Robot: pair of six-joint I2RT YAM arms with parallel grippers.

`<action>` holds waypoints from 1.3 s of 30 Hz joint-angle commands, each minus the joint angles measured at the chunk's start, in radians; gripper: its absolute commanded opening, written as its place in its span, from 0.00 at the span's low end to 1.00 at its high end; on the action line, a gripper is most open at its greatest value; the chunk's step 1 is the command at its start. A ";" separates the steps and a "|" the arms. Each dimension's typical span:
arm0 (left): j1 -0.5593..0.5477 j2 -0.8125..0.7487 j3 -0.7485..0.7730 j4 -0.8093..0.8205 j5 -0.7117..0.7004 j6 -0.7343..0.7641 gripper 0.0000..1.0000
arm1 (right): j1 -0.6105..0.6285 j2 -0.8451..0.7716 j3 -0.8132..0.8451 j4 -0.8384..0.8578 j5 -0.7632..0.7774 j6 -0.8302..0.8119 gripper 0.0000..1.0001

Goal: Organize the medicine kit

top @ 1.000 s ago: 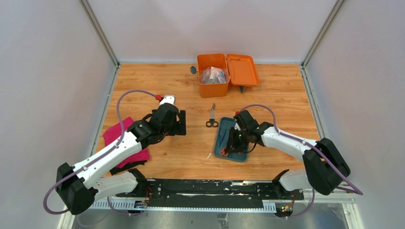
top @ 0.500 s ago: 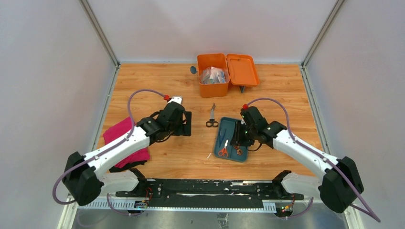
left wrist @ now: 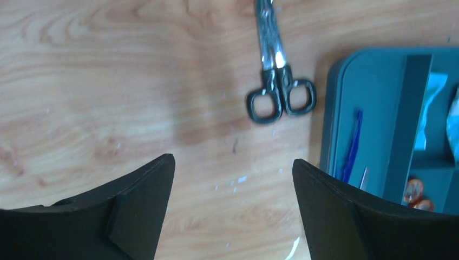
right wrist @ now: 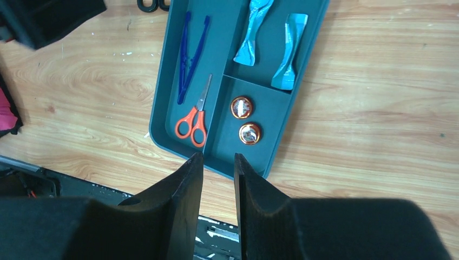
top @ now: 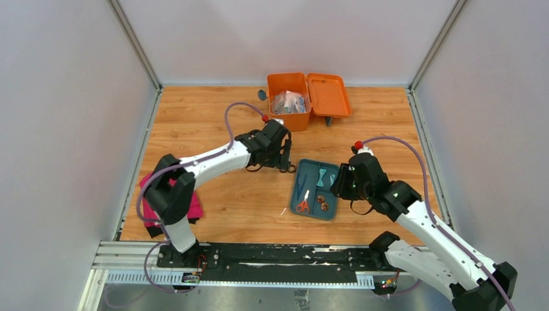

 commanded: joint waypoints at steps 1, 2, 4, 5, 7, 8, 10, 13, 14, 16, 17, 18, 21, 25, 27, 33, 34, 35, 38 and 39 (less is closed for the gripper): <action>-0.007 0.164 0.143 -0.003 -0.033 0.035 0.84 | -0.019 -0.066 -0.037 -0.073 0.075 -0.018 0.33; -0.008 0.194 0.168 -0.006 -0.039 0.038 0.83 | -0.020 -0.070 -0.040 -0.076 0.075 -0.021 0.33; -0.011 0.243 0.214 -0.006 -0.059 0.041 0.83 | -0.020 -0.080 -0.046 -0.084 0.073 -0.024 0.33; -0.013 0.265 0.234 -0.006 -0.070 0.043 0.83 | -0.020 -0.085 -0.049 -0.087 0.071 -0.025 0.33; -0.013 0.303 0.274 -0.006 -0.090 0.043 0.83 | -0.021 -0.094 -0.054 -0.091 0.072 -0.028 0.33; -0.013 0.320 0.295 -0.009 -0.098 0.045 0.83 | -0.022 -0.101 -0.056 -0.093 0.073 -0.031 0.33; -0.013 0.351 0.330 -0.010 -0.119 0.046 0.83 | -0.023 -0.113 -0.061 -0.098 0.077 -0.033 0.33; -0.013 0.395 0.380 -0.017 -0.142 0.048 0.82 | -0.022 -0.135 -0.069 -0.102 0.078 -0.035 0.33; -0.013 0.409 0.400 -0.020 -0.144 0.049 0.82 | -0.024 -0.140 -0.071 -0.104 0.079 -0.037 0.33; -0.013 0.441 0.429 -0.027 -0.148 0.050 0.82 | -0.024 -0.148 -0.076 -0.108 0.081 -0.039 0.33; -0.013 0.454 0.442 -0.031 -0.150 0.050 0.81 | -0.024 -0.152 -0.079 -0.111 0.082 -0.039 0.33; -0.013 0.465 0.450 -0.035 -0.151 0.050 0.79 | -0.025 -0.156 -0.082 -0.116 0.083 -0.039 0.33; -0.013 0.489 0.463 -0.045 -0.161 0.044 0.75 | -0.025 -0.165 -0.088 -0.120 0.084 -0.039 0.33; -0.013 0.509 0.464 -0.046 -0.165 0.043 0.70 | -0.028 -0.170 -0.096 -0.122 0.081 -0.038 0.33; -0.013 0.519 0.465 -0.048 -0.166 0.045 0.68 | -0.028 -0.169 -0.098 -0.122 0.081 -0.036 0.33; -0.017 0.535 0.450 -0.054 -0.164 0.047 0.61 | -0.028 -0.171 -0.104 -0.122 0.080 -0.034 0.33; -0.018 0.535 0.446 -0.053 -0.165 0.045 0.59 | -0.028 -0.172 -0.104 -0.122 0.080 -0.033 0.33; -0.019 0.534 0.440 -0.053 -0.164 0.044 0.57 | -0.027 -0.172 -0.105 -0.122 0.078 -0.032 0.33; -0.019 0.519 0.410 -0.053 -0.161 0.036 0.53 | -0.027 -0.175 -0.106 -0.123 0.078 -0.030 0.33; -0.019 0.510 0.393 -0.052 -0.164 0.031 0.52 | -0.028 -0.175 -0.104 -0.123 0.078 -0.030 0.33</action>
